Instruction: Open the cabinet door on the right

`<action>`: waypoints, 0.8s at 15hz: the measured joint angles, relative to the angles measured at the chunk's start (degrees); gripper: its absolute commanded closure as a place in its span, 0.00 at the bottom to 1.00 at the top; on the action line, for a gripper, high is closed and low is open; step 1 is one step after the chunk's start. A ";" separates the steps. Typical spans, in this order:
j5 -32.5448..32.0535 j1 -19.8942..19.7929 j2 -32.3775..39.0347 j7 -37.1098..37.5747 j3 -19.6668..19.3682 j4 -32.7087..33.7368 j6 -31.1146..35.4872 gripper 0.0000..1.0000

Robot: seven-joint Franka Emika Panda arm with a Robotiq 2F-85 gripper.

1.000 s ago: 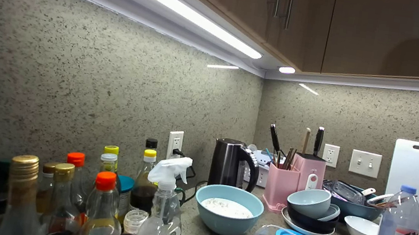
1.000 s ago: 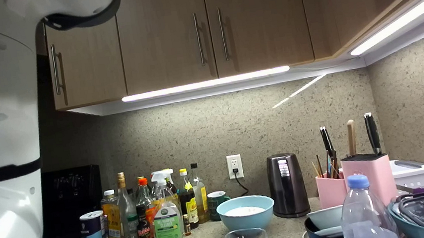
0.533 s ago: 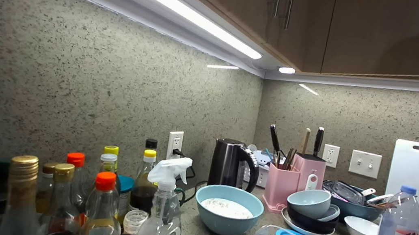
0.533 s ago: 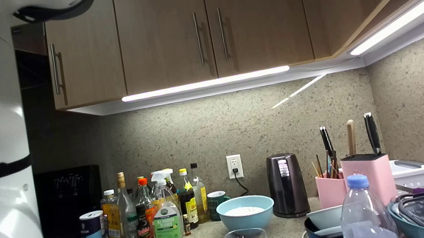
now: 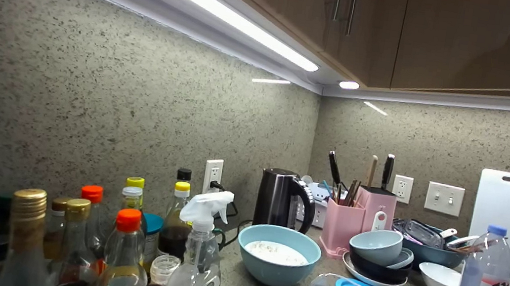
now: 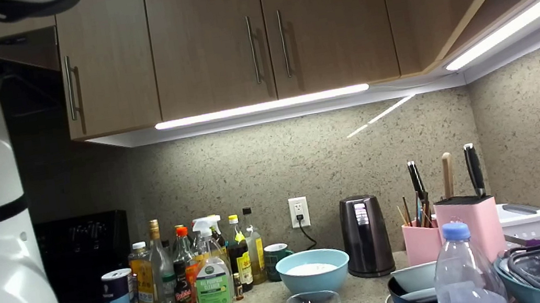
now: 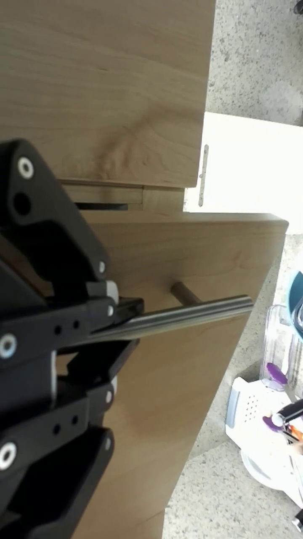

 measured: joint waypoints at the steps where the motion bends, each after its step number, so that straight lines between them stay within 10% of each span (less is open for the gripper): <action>1: 0.00 -0.04 0.21 0.00 -0.12 0.16 0.07 0.96; 12: -14.71 0.55 -7.93 -0.11 7.27 -12.36 8.10 0.96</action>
